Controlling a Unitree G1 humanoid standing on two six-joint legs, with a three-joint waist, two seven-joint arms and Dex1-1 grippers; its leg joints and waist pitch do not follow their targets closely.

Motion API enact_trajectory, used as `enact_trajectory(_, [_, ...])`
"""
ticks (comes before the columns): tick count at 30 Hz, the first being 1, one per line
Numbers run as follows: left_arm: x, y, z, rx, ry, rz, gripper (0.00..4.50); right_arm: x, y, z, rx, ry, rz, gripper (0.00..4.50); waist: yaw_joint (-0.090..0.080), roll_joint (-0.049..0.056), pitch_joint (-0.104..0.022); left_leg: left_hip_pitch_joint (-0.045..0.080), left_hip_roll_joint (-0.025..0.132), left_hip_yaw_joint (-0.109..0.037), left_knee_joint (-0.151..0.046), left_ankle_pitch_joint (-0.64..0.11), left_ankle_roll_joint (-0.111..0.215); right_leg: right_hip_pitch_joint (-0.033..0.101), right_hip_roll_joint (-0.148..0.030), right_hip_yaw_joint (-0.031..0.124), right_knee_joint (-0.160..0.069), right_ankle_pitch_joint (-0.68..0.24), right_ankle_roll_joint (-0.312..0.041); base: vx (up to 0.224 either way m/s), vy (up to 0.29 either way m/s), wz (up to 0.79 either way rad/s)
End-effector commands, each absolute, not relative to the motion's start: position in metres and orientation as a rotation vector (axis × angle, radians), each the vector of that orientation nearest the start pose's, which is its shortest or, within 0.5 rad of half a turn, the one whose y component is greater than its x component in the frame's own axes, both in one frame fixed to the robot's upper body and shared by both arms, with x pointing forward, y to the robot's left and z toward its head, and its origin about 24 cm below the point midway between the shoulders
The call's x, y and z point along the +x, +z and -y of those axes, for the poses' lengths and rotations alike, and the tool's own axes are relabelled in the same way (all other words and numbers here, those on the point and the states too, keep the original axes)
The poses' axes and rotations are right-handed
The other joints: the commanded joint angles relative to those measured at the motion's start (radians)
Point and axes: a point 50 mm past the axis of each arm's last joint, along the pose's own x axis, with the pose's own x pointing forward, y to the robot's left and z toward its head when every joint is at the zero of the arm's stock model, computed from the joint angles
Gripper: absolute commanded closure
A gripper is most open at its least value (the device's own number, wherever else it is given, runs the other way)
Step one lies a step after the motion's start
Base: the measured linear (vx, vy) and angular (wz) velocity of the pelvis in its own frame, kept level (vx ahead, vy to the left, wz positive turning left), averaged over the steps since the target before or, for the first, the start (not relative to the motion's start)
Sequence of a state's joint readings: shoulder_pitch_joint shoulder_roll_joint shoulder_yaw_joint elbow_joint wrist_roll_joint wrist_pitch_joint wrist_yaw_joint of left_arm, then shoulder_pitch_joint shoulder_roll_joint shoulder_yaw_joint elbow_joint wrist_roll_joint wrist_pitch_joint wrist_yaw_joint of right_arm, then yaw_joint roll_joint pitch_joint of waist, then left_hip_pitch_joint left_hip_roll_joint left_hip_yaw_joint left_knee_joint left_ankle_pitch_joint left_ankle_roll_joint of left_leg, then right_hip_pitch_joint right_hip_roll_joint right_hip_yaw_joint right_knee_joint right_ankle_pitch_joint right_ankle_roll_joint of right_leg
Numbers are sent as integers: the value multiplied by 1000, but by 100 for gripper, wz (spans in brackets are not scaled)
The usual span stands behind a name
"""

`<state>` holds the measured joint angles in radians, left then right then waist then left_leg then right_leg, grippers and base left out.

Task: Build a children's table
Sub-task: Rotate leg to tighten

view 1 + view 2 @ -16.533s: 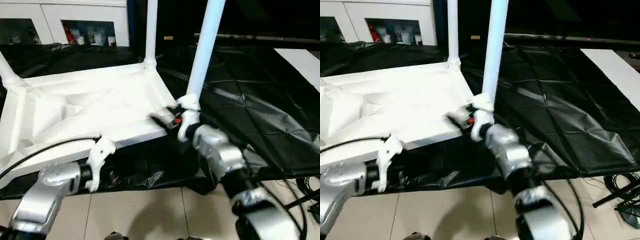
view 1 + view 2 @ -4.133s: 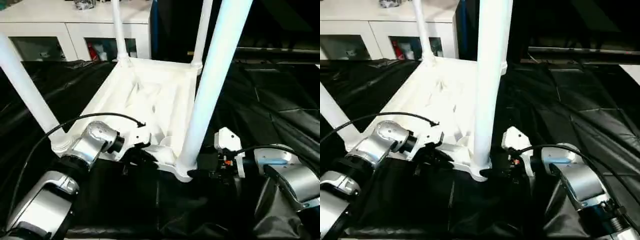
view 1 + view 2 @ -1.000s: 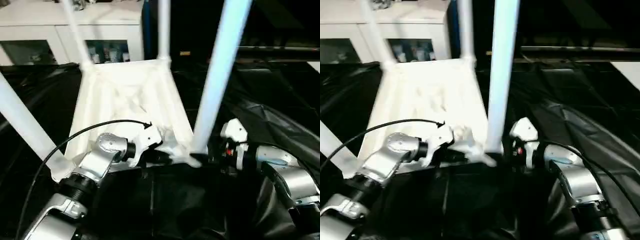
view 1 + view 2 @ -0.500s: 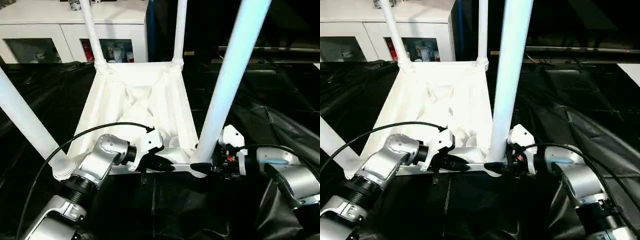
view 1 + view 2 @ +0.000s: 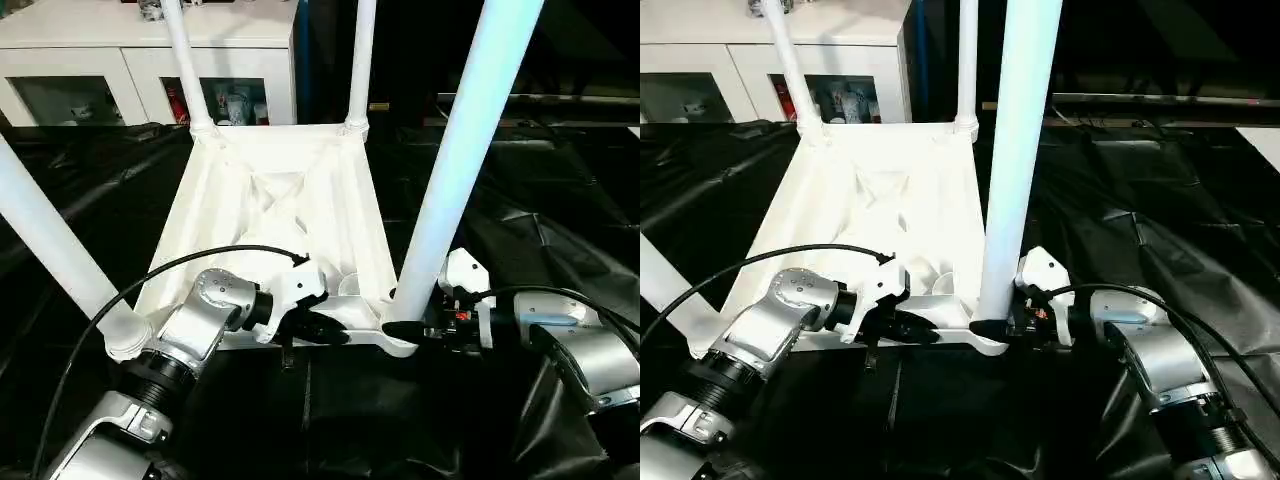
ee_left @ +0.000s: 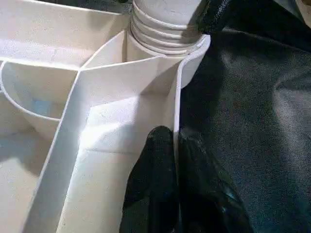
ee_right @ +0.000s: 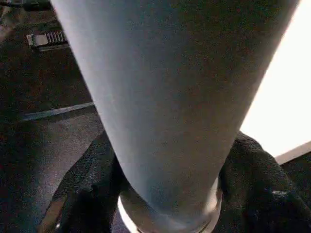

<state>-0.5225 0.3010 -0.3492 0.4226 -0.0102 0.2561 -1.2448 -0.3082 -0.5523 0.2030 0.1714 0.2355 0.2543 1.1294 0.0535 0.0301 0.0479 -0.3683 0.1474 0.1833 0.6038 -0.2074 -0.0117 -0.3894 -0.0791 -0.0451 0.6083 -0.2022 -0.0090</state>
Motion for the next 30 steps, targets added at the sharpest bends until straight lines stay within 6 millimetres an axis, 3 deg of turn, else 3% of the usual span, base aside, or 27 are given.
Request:
enact_trajectory(1, [292,49,-88,234,-1485,-421,450,269,42,172,-187,1174,-453,207,-2,-33,-53,4,81,-28,-70,-118,108,42,-81,45,-76,-199,-244,0,0,0])
enact_trajectory(3, [297,44,-87,247,-1411,-437,450,273,34,173,-98,1049,-439,207,-3,-29,-50,7,81,-29,-73,-147,94,38,-81,45,-82,-246,-239,0,0,0])
enact_trajectory(5, [303,40,-85,250,-1327,-446,450,278,28,173,-52,931,-432,210,-15,-31,-43,10,79,-34,-82,-233,45,35,-80,42,-95,-392,-203,-25,0,0])
enact_trajectory(7, [306,38,-83,245,-1290,-446,450,280,25,173,-37,881,-431,212,-24,-34,-41,16,78,-36,-81,-271,22,30,-81,45,-104,-458,-183,0,0,0])
enact_trajectory(9, [310,37,-80,240,-1240,-443,450,284,19,171,-10,790,-433,212,-27,-28,-41,16,79,-40,-85,-291,14,31,-82,46,-106,-481,-168,0,0,0])
enact_trajectory(10, [310,37,-80,240,-1240,-443,450,284,19,171,-10,790,-433,212,-30,-31,-38,20,75,-38,-84,-315,9,23,-81,45,-113,-523,-155,0,0,0])
enact_trajectory(11, [316,34,-75,243,-1151,-456,450,290,13,168,6,651,-430,213,-32,-26,-38,19,75,-41,-86,-321,1,23,-83,45,-113,-537,-150,0,0,0])
enact_trajectory(12, [316,34,-75,243,-1151,-456,450,290,13,168,6,651,-430,214,-38,-31,-38,16,72,-44,-87,-335,-11,24,-82,41,-117,-573,-131,0,0,0])
enact_trajectory(14, [324,32,-57,259,-1020,-471,450,304,6,154,-19,416,-425,214,-46,-26,-40,19,74,-45,-90,-341,-20,20,-80,41,-121,-567,-121,0,0,0])
enact_trajectory(15, [325,32,-52,267,-1004,-468,450,306,6,147,-30,399,-423,214,-55,-28,-39,23,70,-47,-90,-360,-33,17,-78,36,-122,-578,-119,0,0,0])
enact_trajectory(16, [326,33,-47,278,-996,-462,450,308,6,139,-41,398,-420,214,-60,-25,-42,18,70,-51,-92,-368,-32,24,-82,34,-124,-589,-112,0,0,0])
enact_trajectory(18, [326,34,-43,312,-1017,-447,450,309,8,129,-41,429,-407,214,-61,-22,-40,18,72,-52,-94,-390,-25,20,-81,35,-129,-584,-104,0,0,0])
enact_trajectory(20, [327,35,-45,329,-1036,-441,450,310,12,127,-9,452,-380,214,-63,-21,-43,18,75,-51,-99,-396,-14,22,-81,38,-128,-513,-122,0,0,0])
enact_trajectory(22, [326,35,-46,331,-1052,-438,450,312,14,127,1,451,-364,177,-65,-17,-45,16,78,-50,-103,-385,-10,26,-79,38,-122,-436,-147,0,0,0])
enact_trajectory(26, [325,35,-56,345,-1113,-436,450,320,33,136,7,508,-271,165,-65,-18,-46,13,76,-43,-100,-373,6,30,-82,42,-118,-385,-180,0,0,0])
enact_trajectory(30, [323,35,-63,349,-1170,-430,450,317,46,144,-5,652,-264,119,-57,-19,-49,12,78,-37,-95,-309,40,35,-79,43,-114,-328,-205,0,0,0])
